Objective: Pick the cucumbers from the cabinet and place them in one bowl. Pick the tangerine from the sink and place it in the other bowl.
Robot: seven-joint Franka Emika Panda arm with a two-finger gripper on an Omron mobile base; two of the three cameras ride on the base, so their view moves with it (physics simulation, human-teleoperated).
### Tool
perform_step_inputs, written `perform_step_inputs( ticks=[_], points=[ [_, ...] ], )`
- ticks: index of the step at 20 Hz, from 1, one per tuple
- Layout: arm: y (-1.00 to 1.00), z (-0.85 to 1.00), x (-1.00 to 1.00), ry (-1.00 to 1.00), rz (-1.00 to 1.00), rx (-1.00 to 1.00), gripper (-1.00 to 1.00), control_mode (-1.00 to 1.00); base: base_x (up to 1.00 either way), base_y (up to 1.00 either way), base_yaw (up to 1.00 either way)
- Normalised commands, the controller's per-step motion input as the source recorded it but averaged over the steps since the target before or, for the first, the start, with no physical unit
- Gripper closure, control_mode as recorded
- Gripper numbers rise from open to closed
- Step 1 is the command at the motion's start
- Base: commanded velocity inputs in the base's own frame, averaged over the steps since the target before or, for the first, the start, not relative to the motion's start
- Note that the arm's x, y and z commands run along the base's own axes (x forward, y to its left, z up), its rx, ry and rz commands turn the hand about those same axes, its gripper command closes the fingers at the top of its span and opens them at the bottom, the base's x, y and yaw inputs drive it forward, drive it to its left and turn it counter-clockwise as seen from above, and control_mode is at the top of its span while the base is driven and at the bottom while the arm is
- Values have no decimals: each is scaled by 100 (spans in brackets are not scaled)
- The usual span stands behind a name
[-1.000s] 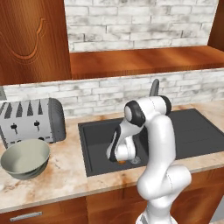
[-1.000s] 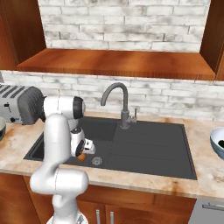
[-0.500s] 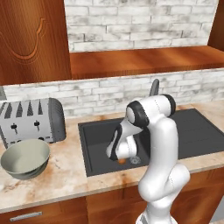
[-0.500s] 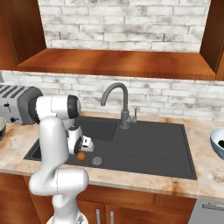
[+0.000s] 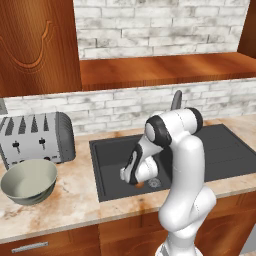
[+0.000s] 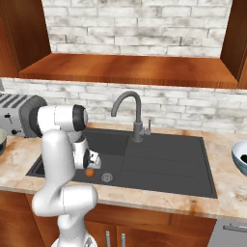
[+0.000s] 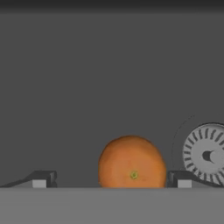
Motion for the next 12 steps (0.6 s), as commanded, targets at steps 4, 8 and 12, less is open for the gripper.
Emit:
perform_step_inputs(
  ticks=[4,8,12],
  points=[
    [-4,-4,-15,10,0,0,-100,-100,0,0,0],
    [-12,-1,-2,3,0,0,-100,-100,0,0,0],
    [-28,0,7,0,0,0,-100,-100,0,0,0]
  ],
)
